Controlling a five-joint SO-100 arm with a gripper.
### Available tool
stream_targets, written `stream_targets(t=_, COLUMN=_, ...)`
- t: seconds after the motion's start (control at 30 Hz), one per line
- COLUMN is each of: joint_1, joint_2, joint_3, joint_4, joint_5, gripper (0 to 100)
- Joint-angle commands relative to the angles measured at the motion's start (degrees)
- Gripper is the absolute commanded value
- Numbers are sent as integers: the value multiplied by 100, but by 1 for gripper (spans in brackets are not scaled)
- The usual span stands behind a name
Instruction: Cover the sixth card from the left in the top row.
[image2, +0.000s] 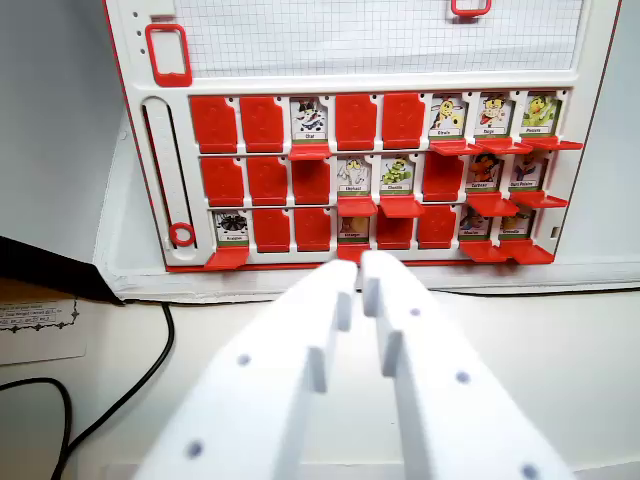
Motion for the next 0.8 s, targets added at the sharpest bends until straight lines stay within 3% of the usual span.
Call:
stream_targets(t=0.0, joint_1=62, joint_2=290, joint_3=97, joint_4=-316, joint_5=35, gripper=0)
stream_targets(t=0.57, joint_1=123, joint_2=387, joint_3=264, joint_4=-343, joint_5=35, gripper=0)
stream_targets(t=0.77, joint_1=343, joint_2=510, joint_3=826, joint_4=-773, joint_5=-167, gripper=0)
